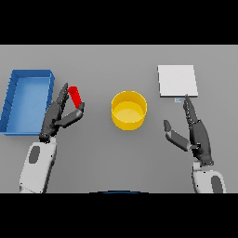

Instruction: Pick up the red beaker and tilt it to pour out 1 green nut into yellow bowl. Pick up the yellow bowl and place it on the metallic measuring scale.

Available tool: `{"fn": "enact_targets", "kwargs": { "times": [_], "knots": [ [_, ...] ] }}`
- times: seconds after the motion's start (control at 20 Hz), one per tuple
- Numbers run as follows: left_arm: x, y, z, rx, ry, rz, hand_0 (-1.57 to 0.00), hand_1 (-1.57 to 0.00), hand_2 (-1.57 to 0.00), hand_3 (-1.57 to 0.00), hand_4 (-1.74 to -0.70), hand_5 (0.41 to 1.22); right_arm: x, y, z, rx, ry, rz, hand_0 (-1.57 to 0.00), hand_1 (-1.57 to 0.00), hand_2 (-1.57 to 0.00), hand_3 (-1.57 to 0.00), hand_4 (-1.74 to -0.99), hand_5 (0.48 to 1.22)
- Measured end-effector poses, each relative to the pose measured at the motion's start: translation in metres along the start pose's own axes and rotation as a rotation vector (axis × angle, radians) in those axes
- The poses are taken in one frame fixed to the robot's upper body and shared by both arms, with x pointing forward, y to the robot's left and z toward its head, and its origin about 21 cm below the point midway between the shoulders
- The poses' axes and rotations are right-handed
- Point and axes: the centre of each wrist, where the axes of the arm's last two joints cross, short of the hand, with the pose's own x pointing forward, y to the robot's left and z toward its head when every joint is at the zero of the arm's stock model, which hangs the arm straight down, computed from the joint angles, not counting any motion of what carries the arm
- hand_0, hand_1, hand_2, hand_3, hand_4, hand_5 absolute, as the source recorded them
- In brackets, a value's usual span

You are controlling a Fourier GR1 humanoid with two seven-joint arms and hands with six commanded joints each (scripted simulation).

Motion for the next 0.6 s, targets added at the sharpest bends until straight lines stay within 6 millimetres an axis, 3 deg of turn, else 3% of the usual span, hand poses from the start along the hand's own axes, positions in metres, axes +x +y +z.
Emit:
{"fn": "enact_targets", "kwargs": {
  "times": [0.15, 0.6],
  "knots": [
    [-0.005, -0.002, -0.016, -0.003, 0.016, 0.008, 0.00, 0.00, 0.00, 0.00, -1.33, 0.714, 0.000, -0.001, 0.000, 0.002, 0.013, 0.003, 0.00, 0.00, 0.00, 0.00, -1.338, 0.688],
    [0.006, -0.007, -0.049, -0.036, 0.018, -0.006, 0.00, 0.00, 0.00, 0.00, -1.32, 0.710, -0.004, -0.002, 0.001, -0.002, 0.010, -0.003, 0.00, 0.00, 0.00, 0.00, -1.315, 0.682]
  ]
}}
